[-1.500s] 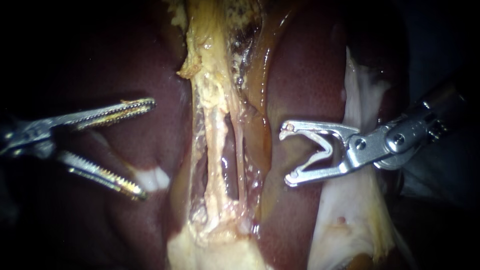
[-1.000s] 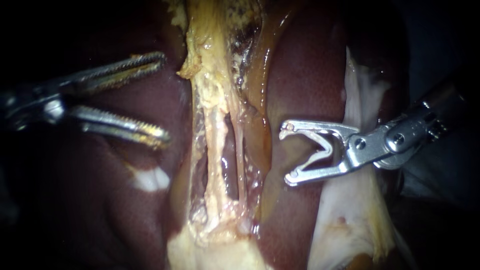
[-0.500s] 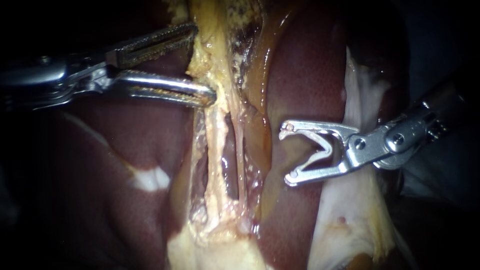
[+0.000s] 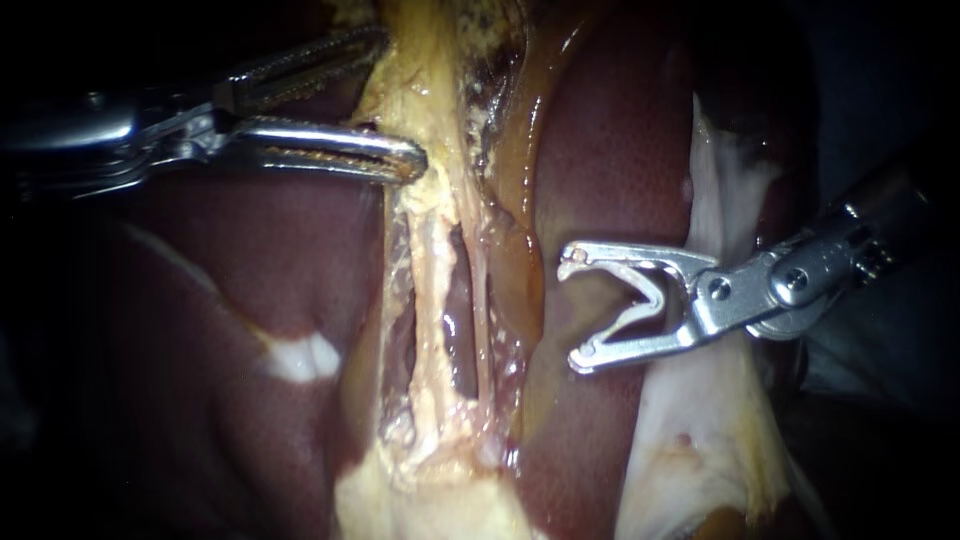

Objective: Grabbing gallbladder

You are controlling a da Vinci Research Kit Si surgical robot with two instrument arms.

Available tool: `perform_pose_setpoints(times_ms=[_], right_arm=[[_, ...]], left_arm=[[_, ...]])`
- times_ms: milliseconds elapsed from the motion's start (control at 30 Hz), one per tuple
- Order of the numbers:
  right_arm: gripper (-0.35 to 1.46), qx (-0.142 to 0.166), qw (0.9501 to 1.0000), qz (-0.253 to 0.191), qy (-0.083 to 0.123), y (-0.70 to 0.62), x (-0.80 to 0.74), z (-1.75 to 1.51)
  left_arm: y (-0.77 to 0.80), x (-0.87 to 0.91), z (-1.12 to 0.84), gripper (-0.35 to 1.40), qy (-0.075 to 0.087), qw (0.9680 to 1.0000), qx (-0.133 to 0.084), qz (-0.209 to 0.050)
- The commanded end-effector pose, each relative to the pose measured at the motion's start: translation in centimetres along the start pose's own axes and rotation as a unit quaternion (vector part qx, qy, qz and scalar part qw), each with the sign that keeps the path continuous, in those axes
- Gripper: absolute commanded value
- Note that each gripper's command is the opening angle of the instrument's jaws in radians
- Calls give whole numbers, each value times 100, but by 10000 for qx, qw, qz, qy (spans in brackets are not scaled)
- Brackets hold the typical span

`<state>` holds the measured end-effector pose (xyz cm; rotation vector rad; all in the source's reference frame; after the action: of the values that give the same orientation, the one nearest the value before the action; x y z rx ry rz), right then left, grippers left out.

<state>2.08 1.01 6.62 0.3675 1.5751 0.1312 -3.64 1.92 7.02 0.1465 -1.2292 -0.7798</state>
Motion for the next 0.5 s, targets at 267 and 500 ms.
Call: perform_pose_setpoints(times_ms=[267,500], right_arm=[[58,0,10000,1,3,0,1,0],[58,2,10000,2,5,-1,2,1]], left_arm=[[0,2,-1,72,66,9998,-78,-180],[2,4,-4,34,243,9983,-125,-518]])
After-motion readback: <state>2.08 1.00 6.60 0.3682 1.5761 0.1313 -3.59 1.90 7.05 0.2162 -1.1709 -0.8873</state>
